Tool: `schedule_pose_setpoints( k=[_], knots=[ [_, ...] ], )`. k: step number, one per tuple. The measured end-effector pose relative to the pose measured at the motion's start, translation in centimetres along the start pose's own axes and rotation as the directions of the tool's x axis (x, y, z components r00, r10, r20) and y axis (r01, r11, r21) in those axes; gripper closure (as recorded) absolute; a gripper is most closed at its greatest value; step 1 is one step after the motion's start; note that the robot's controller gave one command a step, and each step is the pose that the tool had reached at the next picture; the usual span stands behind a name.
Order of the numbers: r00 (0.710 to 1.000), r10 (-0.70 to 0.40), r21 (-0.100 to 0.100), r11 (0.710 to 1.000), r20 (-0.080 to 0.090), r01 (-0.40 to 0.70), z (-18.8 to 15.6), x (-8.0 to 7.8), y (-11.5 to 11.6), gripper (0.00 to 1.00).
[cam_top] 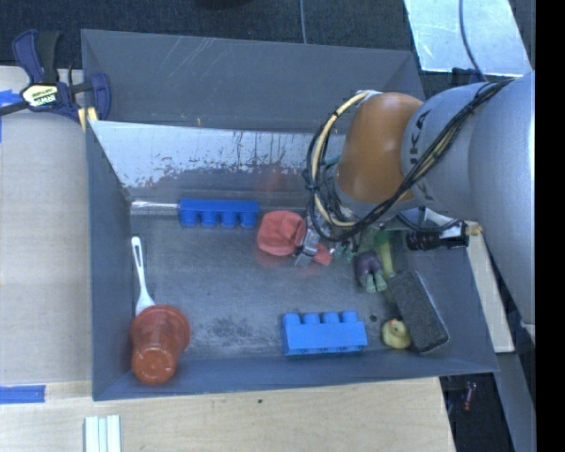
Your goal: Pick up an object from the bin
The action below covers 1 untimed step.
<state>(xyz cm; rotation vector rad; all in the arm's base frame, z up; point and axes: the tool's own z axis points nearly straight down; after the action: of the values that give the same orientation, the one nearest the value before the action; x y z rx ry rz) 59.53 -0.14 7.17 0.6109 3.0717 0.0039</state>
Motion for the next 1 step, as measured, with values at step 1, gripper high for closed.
schedule_pose_setpoints(
  k=[1],
  knots=[
    [1.000,0.023,0.001,1.000,-0.002,-0.023,-6.69,-0.48,0.23,1.00]
  ],
)
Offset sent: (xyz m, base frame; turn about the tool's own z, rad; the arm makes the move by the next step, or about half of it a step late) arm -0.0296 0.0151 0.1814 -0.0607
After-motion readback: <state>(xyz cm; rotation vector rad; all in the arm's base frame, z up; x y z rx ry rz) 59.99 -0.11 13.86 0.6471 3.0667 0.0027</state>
